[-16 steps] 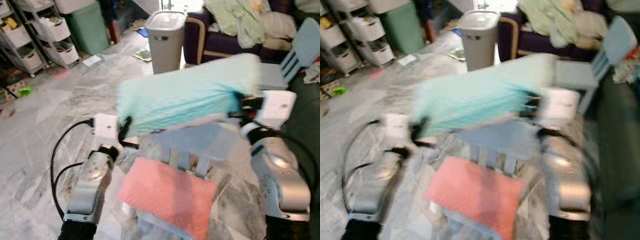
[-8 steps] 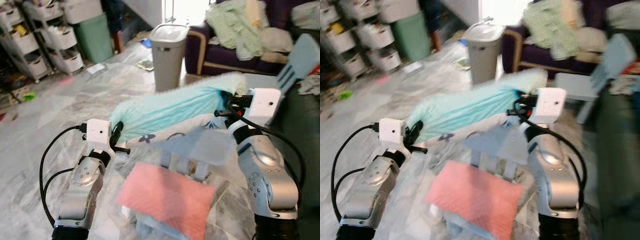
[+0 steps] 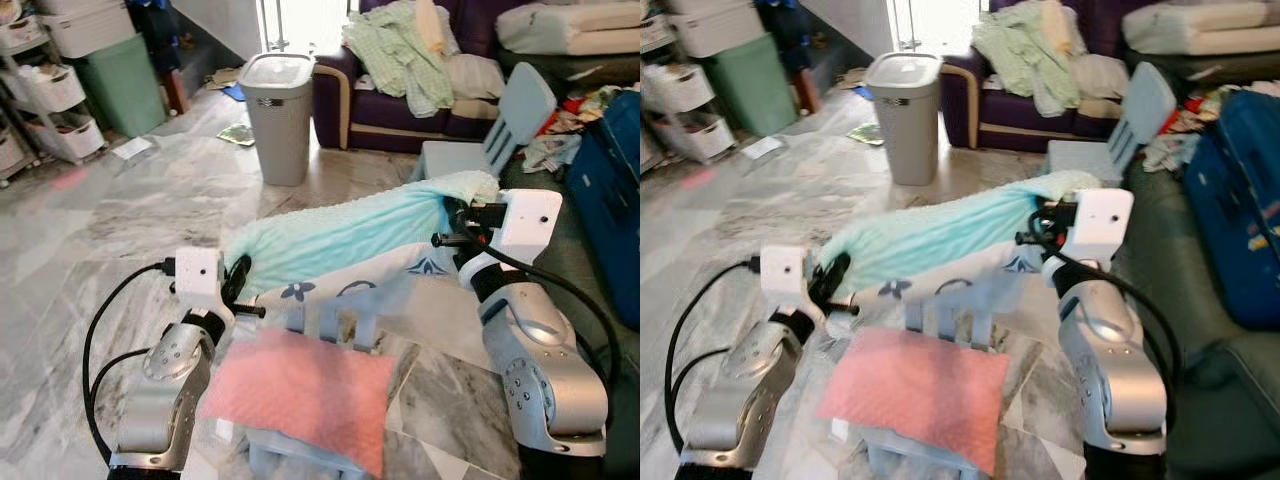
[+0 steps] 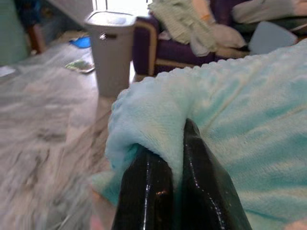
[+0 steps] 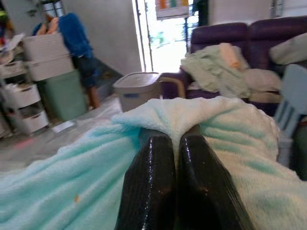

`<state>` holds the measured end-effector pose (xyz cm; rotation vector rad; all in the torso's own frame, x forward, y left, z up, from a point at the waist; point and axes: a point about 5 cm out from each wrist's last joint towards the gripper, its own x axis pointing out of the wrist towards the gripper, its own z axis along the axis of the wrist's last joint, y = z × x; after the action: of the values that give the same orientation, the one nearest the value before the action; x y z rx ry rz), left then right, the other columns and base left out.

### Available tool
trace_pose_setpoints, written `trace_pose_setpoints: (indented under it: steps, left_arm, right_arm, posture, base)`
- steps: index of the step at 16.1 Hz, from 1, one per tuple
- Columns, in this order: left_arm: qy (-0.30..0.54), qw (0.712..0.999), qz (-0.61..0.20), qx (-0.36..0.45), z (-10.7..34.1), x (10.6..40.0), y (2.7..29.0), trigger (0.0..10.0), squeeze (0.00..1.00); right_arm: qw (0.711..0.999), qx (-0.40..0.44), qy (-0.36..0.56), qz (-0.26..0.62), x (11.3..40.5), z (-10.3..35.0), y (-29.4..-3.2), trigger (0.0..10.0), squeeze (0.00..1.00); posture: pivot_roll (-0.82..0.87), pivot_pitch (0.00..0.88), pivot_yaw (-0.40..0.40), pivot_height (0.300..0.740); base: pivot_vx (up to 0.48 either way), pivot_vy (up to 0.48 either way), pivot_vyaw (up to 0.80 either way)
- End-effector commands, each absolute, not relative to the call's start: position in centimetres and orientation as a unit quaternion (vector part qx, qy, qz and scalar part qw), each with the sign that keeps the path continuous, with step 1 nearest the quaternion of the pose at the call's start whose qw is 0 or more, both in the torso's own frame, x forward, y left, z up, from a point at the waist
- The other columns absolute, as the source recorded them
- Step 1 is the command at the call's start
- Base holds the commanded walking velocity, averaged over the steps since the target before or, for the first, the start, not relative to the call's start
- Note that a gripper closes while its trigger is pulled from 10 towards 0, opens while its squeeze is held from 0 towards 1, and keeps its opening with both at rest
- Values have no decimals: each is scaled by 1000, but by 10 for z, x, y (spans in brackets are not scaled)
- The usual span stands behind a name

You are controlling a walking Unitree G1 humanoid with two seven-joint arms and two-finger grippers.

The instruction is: Move the pillow to the sofa

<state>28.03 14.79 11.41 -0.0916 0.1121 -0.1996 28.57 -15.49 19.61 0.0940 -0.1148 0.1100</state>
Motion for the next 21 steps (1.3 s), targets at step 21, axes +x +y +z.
trace_pose_setpoints:
  steps: [21]
  left_arm:
    - [81,989,-106,-62,116,272,142,10000,0]
  right_arm:
    - [997,34,-46,48,272,203,-165,10000,0]
  posture:
    - [-84,0,29,740]
  base:
    - [-255,0,0]
